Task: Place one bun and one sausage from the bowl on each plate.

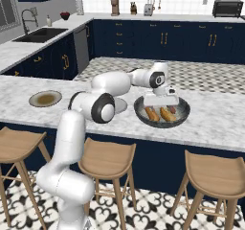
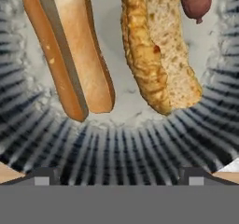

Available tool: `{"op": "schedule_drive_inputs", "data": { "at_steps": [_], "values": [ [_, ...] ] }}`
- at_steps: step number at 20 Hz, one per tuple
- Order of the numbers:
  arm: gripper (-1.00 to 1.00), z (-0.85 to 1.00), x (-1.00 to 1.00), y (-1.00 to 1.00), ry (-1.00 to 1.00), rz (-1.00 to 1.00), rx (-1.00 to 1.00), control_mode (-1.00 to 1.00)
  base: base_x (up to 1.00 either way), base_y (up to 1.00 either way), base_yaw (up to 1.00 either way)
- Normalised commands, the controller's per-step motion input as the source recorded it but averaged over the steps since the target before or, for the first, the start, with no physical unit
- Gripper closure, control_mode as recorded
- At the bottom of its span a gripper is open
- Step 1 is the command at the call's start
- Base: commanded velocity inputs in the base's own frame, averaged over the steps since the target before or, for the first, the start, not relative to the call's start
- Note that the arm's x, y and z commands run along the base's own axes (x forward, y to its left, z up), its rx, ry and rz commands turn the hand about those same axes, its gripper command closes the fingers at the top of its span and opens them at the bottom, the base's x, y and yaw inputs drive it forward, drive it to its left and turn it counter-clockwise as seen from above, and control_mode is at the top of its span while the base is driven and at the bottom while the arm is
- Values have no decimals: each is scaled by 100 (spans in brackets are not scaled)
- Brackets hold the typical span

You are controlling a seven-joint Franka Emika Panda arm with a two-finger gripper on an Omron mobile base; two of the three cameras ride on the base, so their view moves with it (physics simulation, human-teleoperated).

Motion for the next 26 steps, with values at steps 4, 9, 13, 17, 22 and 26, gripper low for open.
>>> {"op": "schedule_drive_inputs", "data": {
  "at_steps": [4,9,13,17,22,26],
  "values": [
    [-100,-42,32,-35,0,9,0,-100,0,0,0],
    [-100,-46,16,-7,0,11,0,-100,0,0,0],
    [-100,-34,24,0,0,9,0,-100,0,0,0],
    [-100,-16,20,0,0,9,2,-100,0,0,0],
    [100,-23,10,0,0,8,3,-100,0,0,0],
    [100,-17,-2,1,0,0,2,-100,0,0,0]
  ]
}}
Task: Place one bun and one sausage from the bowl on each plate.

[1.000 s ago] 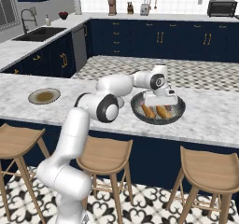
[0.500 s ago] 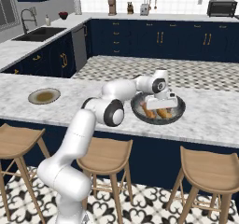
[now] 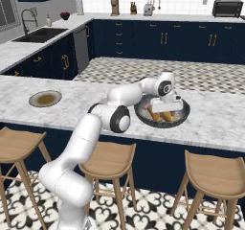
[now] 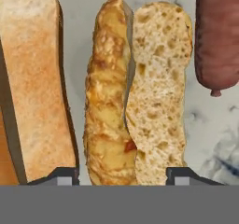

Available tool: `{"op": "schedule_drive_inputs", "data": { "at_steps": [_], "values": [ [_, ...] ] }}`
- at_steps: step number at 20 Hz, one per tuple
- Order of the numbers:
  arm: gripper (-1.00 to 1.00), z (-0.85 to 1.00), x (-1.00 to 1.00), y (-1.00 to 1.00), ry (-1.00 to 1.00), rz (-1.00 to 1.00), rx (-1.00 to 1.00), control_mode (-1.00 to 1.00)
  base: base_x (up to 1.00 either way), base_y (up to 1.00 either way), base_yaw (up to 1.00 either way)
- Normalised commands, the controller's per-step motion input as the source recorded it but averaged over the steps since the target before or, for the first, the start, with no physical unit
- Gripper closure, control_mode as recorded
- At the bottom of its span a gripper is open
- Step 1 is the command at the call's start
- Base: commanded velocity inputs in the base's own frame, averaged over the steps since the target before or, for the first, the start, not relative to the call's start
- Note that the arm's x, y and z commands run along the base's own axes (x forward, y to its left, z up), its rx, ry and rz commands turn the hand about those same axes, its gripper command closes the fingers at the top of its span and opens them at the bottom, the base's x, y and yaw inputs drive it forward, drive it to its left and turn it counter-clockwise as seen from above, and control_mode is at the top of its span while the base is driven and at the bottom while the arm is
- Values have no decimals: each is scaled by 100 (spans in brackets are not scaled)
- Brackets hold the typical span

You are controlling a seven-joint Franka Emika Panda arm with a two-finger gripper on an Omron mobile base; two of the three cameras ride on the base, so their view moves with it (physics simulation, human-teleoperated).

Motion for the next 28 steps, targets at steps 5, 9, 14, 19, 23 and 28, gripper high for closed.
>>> {"op": "schedule_drive_inputs", "data": {
  "at_steps": [5,9,14,19,23,28],
  "values": [
    [100,5,-11,23,-1,0,0,-100,0,0,0],
    [100,36,-38,34,-5,0,0,-100,0,0,0],
    [100,62,-82,61,-13,-7,3,-100,0,0,0],
    [100,40,-100,100,-12,-14,-6,-100,0,0,0],
    [100,36,-100,100,-7,-11,-13,-100,0,0,0],
    [100,14,-100,100,-2,-9,-9,-100,0,0,0]
  ]
}}
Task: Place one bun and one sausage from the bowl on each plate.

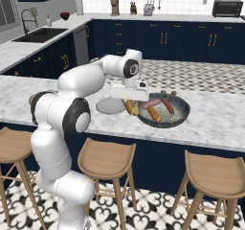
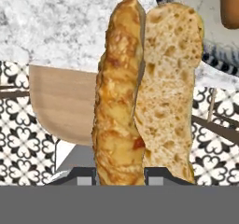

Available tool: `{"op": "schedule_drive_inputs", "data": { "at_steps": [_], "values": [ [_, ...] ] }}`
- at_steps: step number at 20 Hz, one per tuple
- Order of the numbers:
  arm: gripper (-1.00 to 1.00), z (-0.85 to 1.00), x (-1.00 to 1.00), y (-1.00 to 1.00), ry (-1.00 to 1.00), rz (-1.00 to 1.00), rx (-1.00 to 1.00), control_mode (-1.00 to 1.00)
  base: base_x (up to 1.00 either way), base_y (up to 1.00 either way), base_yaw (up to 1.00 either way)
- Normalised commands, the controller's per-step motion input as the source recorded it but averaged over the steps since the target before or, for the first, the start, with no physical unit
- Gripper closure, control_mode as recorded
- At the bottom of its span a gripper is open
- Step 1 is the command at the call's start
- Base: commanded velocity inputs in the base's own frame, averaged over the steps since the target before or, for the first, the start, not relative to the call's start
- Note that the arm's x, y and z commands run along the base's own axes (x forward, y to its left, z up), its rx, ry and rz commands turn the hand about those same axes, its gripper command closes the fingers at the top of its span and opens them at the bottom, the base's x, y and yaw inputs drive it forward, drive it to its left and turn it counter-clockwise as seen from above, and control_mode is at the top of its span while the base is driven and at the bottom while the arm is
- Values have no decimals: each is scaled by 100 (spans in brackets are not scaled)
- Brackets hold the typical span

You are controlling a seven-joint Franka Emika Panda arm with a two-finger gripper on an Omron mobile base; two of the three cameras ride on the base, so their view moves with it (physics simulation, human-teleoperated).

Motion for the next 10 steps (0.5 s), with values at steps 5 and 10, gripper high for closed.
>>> {"op": "schedule_drive_inputs", "data": {
  "at_steps": [5,10],
  "values": [
    [100,19,-100,82,0,-10,-1,-100,0,0,0],
    [100,-1,-95,52,0,-2,-2,-100,0,0,0]
  ]
}}
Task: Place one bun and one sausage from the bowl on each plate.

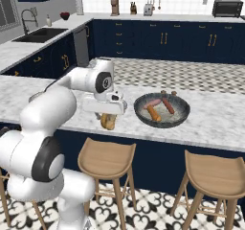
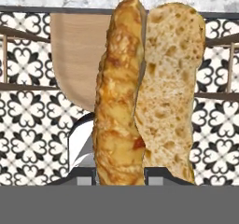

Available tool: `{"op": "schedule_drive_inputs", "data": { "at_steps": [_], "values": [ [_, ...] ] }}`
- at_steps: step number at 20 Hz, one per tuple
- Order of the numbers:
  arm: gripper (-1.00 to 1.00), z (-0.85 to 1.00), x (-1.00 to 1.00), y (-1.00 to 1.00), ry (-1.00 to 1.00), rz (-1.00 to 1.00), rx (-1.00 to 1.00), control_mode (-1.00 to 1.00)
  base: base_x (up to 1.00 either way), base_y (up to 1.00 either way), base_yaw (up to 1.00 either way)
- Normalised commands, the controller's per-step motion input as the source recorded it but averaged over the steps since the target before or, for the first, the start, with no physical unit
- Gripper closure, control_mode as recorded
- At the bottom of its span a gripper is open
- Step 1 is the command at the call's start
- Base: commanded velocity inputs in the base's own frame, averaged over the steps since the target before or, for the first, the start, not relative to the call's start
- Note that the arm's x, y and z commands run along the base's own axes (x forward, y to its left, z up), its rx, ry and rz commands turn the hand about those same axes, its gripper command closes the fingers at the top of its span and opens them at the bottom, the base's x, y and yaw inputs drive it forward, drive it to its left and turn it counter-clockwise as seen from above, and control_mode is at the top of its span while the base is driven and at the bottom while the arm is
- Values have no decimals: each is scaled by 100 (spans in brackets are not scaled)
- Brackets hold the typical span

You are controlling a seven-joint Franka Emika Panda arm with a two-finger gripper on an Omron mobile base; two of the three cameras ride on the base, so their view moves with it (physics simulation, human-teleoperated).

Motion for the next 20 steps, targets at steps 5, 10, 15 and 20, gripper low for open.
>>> {"op": "schedule_drive_inputs", "data": {
  "at_steps": [5,10,15,20],
  "values": [
    [100,-12,-45,20,3,-1,5,-100,0,0,0],
    [100,0,0,13,0,0,0,-100,0,0,0],
    [100,0,0,36,0,0,0,100,9,11,0],
    [100,0,0,0,0,0,0,100,56,24,-1]
  ]
}}
